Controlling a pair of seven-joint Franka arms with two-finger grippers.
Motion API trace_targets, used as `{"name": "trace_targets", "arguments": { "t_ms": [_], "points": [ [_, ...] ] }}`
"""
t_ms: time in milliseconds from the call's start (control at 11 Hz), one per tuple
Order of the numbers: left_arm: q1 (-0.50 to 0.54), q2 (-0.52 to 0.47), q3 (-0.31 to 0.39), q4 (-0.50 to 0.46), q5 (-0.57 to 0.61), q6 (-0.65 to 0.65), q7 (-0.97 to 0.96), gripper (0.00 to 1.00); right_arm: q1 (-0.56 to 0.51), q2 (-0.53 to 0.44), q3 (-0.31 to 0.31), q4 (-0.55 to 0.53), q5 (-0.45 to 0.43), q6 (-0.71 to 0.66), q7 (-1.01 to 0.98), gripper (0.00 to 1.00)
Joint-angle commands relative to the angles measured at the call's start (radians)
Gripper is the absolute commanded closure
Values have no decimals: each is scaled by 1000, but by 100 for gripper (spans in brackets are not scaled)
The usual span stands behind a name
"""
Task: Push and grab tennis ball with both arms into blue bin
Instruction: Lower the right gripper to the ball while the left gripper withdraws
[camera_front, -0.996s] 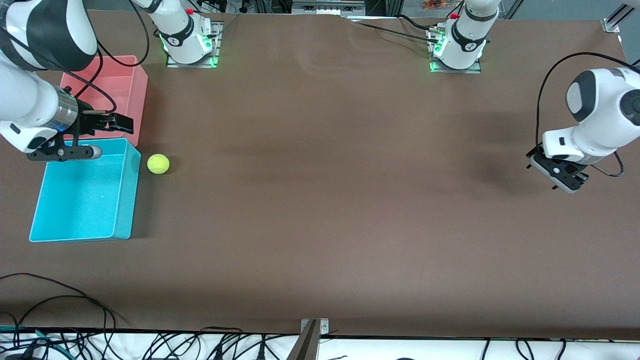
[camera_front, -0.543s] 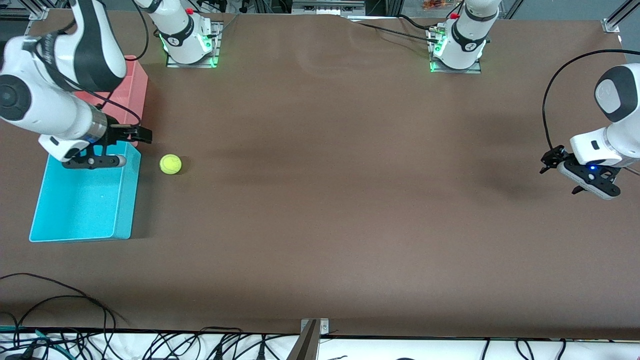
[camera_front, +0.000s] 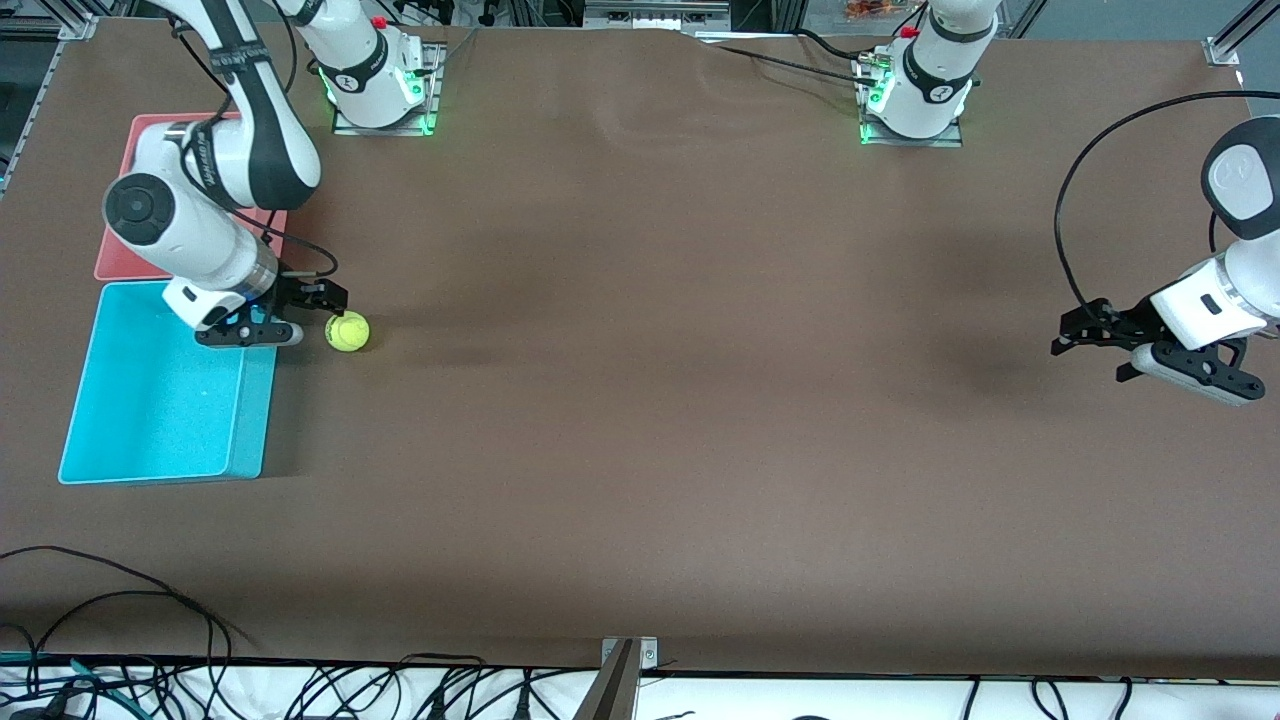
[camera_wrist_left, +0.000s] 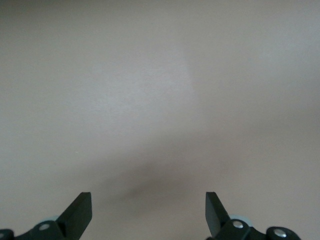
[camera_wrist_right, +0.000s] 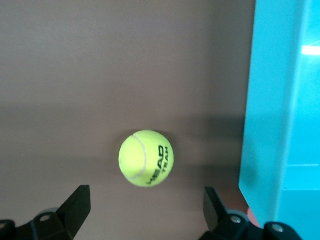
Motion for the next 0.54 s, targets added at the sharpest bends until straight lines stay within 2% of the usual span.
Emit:
{"name": "trace_targets", "arguments": {
  "t_ms": [0, 91, 181, 362, 453],
  "points": [
    [-143, -33, 81, 86, 1, -140, -220, 0, 2, 81, 0, -22, 10, 116, 10, 0],
    [-178, -55, 101, 97, 13, -174, -259, 0, 2, 101, 0, -32, 10, 149, 10, 0],
    [-242, -76, 160, 109, 15, -217, -285, 0, 4, 121, 1, -46, 8, 203, 10, 0],
    [-489, -86, 396, 186, 13, -317, -302, 0, 4, 162, 1, -52, 8, 255, 10, 0],
    [-569, -90, 464, 209, 13, -351, -357, 0, 4, 167, 1, -58, 8, 260, 10, 0]
  ]
}}
